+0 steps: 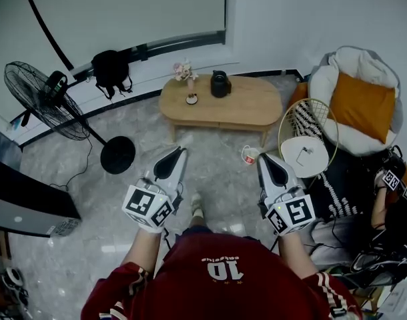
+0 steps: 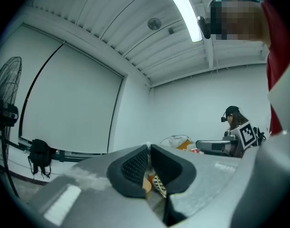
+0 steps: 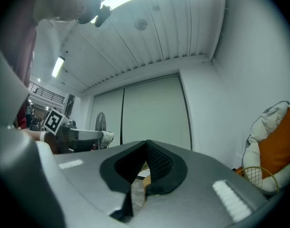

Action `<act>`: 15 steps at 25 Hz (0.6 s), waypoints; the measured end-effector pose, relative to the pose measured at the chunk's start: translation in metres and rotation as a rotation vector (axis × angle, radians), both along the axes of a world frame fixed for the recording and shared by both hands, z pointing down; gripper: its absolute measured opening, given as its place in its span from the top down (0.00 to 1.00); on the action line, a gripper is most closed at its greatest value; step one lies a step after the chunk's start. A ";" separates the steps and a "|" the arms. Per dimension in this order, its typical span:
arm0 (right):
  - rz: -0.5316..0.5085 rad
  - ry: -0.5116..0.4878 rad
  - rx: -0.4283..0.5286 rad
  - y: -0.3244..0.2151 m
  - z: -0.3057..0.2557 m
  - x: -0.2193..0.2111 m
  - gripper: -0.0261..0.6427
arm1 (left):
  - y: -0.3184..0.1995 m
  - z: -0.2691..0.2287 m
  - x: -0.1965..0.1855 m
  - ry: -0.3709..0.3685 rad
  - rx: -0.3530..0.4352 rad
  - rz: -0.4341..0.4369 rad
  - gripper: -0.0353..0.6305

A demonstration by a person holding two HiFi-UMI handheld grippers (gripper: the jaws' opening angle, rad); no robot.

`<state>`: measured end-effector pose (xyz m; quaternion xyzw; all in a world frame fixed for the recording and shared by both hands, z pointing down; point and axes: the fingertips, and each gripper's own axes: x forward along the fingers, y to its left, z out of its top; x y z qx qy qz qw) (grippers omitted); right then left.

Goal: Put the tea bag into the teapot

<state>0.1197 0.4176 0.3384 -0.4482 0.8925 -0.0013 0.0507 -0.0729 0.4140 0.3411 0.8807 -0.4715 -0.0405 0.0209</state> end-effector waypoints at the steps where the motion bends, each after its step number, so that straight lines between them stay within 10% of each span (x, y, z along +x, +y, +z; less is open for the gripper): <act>1: -0.001 0.000 0.002 0.000 0.000 0.000 0.97 | 0.000 0.000 0.000 0.002 0.001 -0.001 0.91; 15: 0.009 -0.018 0.003 0.004 -0.001 0.013 0.97 | 0.002 -0.003 0.007 0.011 0.006 -0.005 0.91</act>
